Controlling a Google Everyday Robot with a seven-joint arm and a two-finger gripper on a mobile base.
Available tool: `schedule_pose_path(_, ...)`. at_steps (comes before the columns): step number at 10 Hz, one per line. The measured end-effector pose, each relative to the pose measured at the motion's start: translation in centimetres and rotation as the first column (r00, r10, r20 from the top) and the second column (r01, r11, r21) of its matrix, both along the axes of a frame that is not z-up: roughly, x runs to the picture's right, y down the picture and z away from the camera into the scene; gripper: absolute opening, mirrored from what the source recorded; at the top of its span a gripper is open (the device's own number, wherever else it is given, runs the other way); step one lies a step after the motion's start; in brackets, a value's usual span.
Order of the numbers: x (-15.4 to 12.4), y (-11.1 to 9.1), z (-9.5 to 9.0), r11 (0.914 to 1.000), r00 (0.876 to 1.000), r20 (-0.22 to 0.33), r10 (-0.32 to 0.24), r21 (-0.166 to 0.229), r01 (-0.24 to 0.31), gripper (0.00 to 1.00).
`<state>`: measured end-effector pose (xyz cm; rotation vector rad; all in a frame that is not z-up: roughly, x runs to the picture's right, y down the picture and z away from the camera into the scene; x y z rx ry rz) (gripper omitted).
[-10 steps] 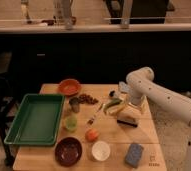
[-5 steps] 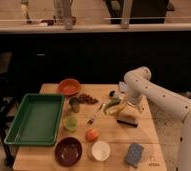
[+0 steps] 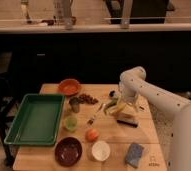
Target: Place banana in paper cup
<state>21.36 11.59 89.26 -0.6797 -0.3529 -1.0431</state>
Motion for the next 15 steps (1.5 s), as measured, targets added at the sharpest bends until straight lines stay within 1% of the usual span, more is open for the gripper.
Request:
schedule_pose_path(2, -0.4, 0.1, 0.8, 0.9999, 1.000, 0.004, -0.007, -0.011, 0.007, 0.80)
schedule_pose_path(4, -0.2, 0.3, 1.3, 0.9998, 1.000, 0.001, -0.009, -0.019, 0.009, 0.80)
schedule_pose_path(6, 0.1, 0.9, 1.8, 0.9993, 1.000, 0.000, -0.013, -0.036, 0.013, 0.80)
schedule_pose_path(8, 0.4, 1.4, 2.0, 0.9986, 1.000, -0.001, -0.021, -0.049, 0.020, 0.80)
schedule_pose_path(15, 0.3, 2.3, 2.6, 0.9962, 0.999, 0.010, -0.040, -0.077, 0.041, 0.79)
